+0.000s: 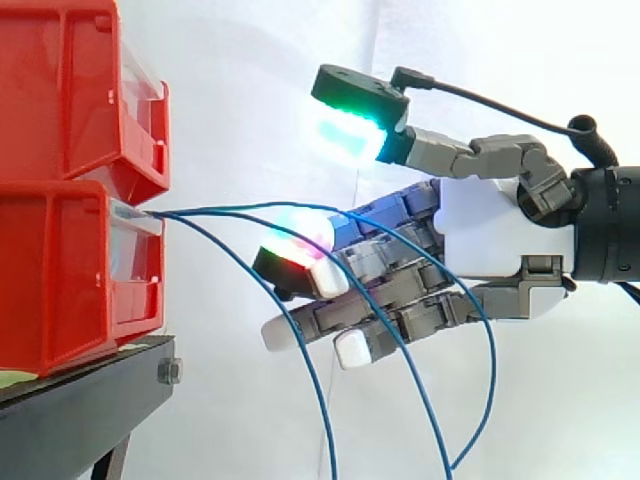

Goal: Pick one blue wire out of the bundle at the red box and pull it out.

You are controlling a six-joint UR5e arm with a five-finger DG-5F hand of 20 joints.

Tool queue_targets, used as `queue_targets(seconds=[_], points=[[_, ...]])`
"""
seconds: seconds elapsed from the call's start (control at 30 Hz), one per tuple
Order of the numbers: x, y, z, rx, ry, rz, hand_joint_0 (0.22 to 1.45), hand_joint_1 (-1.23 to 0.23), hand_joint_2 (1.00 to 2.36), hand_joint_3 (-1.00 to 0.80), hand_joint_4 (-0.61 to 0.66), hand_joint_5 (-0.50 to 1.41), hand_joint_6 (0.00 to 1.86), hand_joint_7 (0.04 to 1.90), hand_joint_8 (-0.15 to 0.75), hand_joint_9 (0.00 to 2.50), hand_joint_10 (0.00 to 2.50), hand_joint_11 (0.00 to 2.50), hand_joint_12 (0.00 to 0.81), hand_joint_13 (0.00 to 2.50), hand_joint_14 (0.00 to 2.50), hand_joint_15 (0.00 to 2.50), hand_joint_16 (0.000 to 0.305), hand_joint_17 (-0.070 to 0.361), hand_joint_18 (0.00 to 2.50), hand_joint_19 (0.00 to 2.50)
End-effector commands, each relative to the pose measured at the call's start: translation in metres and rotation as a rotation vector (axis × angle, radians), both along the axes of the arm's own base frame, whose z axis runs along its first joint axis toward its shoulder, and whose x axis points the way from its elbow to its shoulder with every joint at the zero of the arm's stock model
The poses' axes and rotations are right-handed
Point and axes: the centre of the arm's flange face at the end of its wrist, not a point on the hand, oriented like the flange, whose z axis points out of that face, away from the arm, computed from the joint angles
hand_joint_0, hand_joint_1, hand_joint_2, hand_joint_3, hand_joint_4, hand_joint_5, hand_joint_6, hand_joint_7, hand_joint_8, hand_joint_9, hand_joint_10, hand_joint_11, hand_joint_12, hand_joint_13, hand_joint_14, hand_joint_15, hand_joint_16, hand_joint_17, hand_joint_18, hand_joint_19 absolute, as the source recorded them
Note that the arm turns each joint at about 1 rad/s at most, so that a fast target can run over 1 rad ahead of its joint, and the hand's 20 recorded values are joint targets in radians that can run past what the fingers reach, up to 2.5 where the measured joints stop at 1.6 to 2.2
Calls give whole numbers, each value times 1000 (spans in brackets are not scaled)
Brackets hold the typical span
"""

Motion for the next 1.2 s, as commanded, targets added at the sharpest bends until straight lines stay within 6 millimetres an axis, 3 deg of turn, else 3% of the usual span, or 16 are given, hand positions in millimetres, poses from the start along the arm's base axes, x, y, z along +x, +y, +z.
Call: queue_targets(seconds=[0.0, 0.23, 0.43, 0.5, 0.63, 1.17], points=[[0, -1, 0, 0, 0, -1, 591, -453, 1016, -335, 426, -19, 500, 1484, 364, 1017, 11, 366, 448, 617, 7, 220, 62, 140, 838, 521], [0, -1, 0, 0, 0, -1, 590, -635, 1023, -194, 480, 7, 502, 1500, 380, 1138, 11, 392, 447, 702, 7, 227, 61, 137, 915, 502], [0, -1, 1, 0, -1, -2, 564, -749, 1020, -218, 338, -7, 520, 1544, 402, 1100, 16, 505, 454, 676, 8, 241, 62, 139, 900, 490], [0, -1, 0, 0, 0, -2, 554, -790, 1019, -220, 330, -53, 674, 1342, 405, 1098, 16, 593, 459, 667, 8, 245, 63, 141, 893, 476], [0, -1, 0, 1, 1, -1, 554, -817, 1021, -185, 334, -80, 788, 1285, 413, 1112, 19, 673, 463, 662, 8, 244, 63, 142, 894, 477], [0, -3, 5, -5, 5, -4, 580, -822, 1025, -120, 280, -95, 842, 1250, 419, 1087, 20, 683, 464, 663, 8, 257, 62, 141, 891, 481]])
